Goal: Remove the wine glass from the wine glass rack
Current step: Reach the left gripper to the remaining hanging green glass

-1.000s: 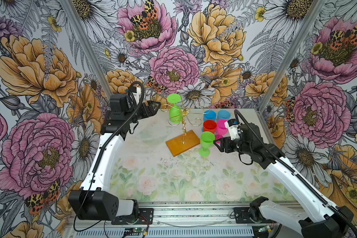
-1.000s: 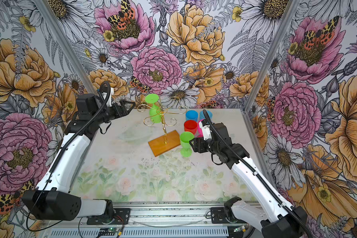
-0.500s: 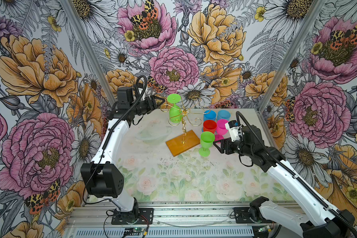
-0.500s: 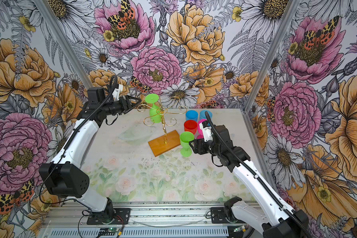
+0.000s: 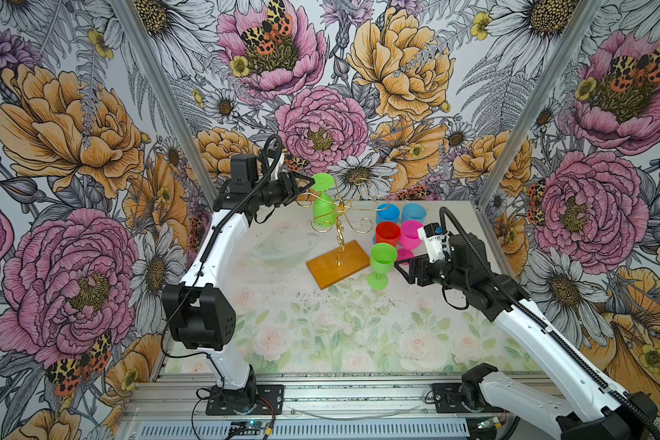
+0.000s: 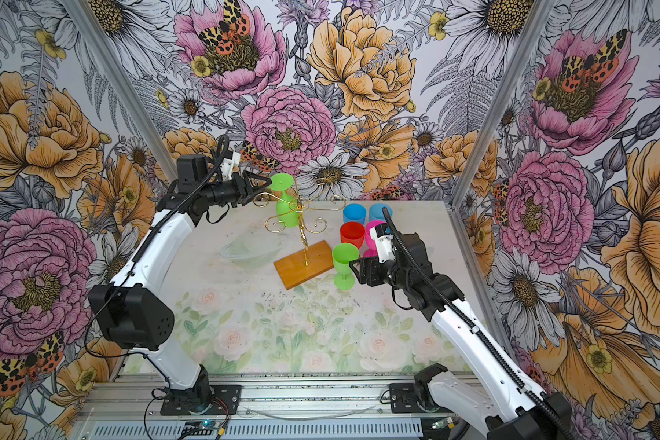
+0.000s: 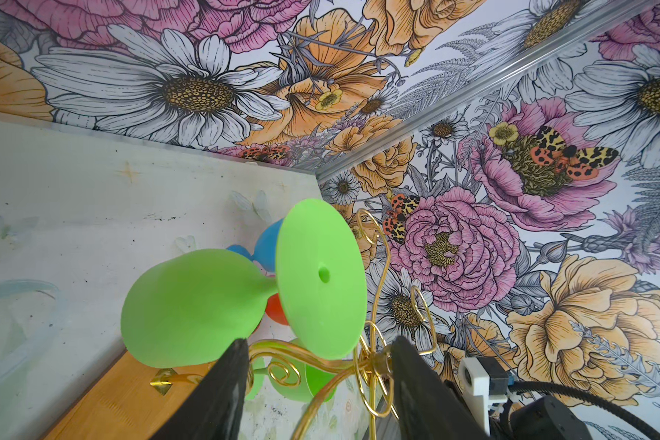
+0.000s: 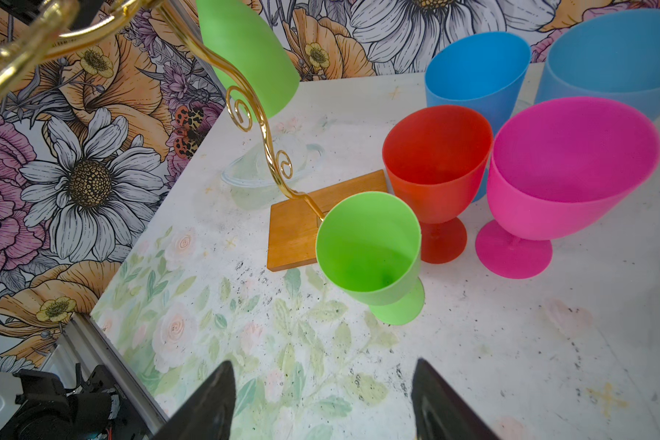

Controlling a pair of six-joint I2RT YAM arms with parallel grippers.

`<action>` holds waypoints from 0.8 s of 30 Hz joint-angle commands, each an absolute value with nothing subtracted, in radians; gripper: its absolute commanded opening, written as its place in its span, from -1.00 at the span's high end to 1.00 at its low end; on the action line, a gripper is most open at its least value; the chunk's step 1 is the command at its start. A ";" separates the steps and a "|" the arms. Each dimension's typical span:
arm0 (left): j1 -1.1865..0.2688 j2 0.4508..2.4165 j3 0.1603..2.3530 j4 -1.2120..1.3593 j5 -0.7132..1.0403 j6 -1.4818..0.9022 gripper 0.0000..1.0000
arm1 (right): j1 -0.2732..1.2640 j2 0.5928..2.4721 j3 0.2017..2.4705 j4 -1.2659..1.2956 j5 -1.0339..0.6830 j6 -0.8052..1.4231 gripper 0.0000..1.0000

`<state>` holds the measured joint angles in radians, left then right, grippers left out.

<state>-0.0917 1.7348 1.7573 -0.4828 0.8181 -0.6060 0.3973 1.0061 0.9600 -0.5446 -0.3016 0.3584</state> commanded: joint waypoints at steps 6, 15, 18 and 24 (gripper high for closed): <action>-0.099 1.774 1.826 -0.476 0.849 -0.665 -0.10 | 0.384 0.971 0.931 -0.505 -0.318 0.359 -0.47; -0.107 1.808 1.863 -0.476 0.866 -0.686 0.07 | 0.377 0.960 0.912 -0.492 -0.323 0.363 -0.48; -0.110 1.812 1.864 -0.476 0.869 -0.692 0.10 | 0.374 0.954 0.906 -0.490 -0.322 0.365 -0.47; -0.112 1.849 1.873 -0.476 0.881 -0.697 0.21 | 0.371 0.944 0.898 -0.489 -0.320 0.367 -0.47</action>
<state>-0.1028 1.8175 1.8580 -0.4808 0.8524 -0.6865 0.3779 0.9653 0.9058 -0.5198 -0.3119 0.3584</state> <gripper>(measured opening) 0.399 0.737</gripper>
